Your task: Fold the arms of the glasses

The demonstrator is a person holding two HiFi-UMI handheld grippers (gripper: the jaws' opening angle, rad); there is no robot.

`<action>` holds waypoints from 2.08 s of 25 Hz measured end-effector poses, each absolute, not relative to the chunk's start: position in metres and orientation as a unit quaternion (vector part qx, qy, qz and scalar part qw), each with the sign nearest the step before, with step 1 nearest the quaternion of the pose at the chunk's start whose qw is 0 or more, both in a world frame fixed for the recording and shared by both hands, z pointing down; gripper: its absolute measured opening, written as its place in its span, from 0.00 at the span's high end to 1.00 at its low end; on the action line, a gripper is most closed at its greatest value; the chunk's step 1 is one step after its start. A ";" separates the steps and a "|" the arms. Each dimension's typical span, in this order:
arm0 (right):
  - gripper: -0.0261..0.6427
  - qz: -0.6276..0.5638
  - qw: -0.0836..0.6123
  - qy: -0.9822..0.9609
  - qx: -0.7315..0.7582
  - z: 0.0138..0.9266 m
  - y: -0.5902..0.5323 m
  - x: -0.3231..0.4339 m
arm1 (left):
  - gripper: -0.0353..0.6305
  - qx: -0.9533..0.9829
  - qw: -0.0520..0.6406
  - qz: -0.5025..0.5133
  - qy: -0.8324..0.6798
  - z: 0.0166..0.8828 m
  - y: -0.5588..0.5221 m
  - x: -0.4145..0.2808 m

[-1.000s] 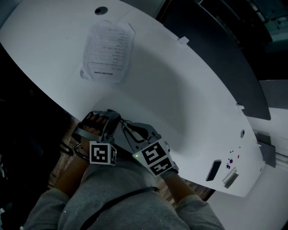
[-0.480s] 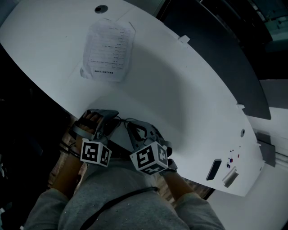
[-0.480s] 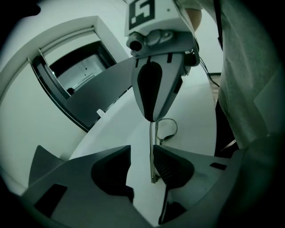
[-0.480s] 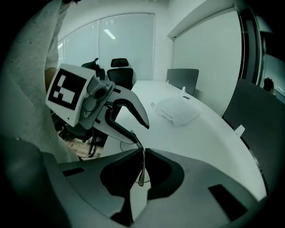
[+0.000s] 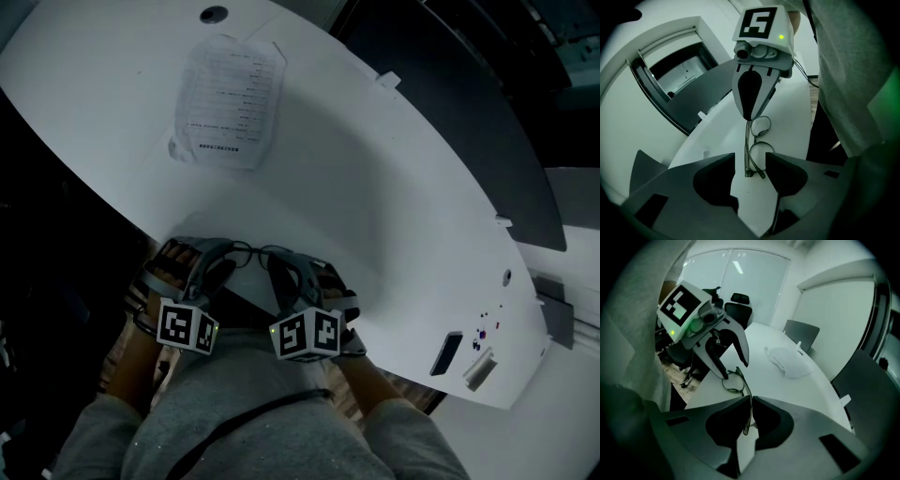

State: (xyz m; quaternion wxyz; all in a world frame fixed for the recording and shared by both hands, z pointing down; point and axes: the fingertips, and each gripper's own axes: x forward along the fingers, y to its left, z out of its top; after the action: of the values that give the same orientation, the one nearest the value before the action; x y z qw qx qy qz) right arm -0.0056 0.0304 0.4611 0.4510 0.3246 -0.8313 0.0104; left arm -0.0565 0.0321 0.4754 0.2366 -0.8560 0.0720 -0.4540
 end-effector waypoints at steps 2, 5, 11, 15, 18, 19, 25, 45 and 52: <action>0.92 -0.025 0.467 -0.824 0.320 0.466 0.031 -0.005 | 0.62 -0.856 0.236 -0.455 0.077 0.477 0.034 -0.057; 0.92 -0.042 0.471 -0.820 0.323 0.470 0.029 -0.003 | 0.65 -0.856 0.239 -0.450 0.091 0.476 0.033 -0.057; 0.92 -0.031 0.452 -0.824 0.341 0.472 0.029 -0.002 | 0.74 -0.855 0.245 -0.446 0.101 0.476 0.034 -0.057; 0.92 0.037 0.392 -0.844 0.363 0.467 0.027 -0.003 | 0.76 -0.853 0.247 -0.450 0.097 0.482 0.036 -0.058; 0.92 0.071 0.348 -0.862 0.362 0.462 0.029 -0.004 | 0.76 -0.853 0.246 -0.450 0.099 0.484 0.036 -0.059; 0.92 0.076 0.339 -0.866 0.359 0.462 0.030 -0.004 | 0.77 -0.853 0.246 -0.448 0.100 0.484 0.036 -0.059; 0.92 0.083 0.326 -0.871 0.357 0.467 0.032 -0.001 | 0.79 -0.856 0.252 -0.438 0.110 0.480 0.032 -0.056; 0.92 0.148 0.206 -0.861 0.441 0.422 0.049 0.032 | 0.72 -0.928 0.145 -0.311 0.142 0.439 0.041 -0.041; 0.93 0.169 0.145 -0.854 0.470 0.393 0.062 0.016 | 0.92 -0.953 0.055 -0.194 0.227 0.391 0.031 -0.052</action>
State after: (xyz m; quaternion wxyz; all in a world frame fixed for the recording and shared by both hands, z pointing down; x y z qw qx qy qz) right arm 0.0161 0.0623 0.3931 0.1453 0.4699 -0.8542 0.1686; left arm -0.0518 0.0313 0.3908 0.0553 -0.9528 0.2267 -0.1942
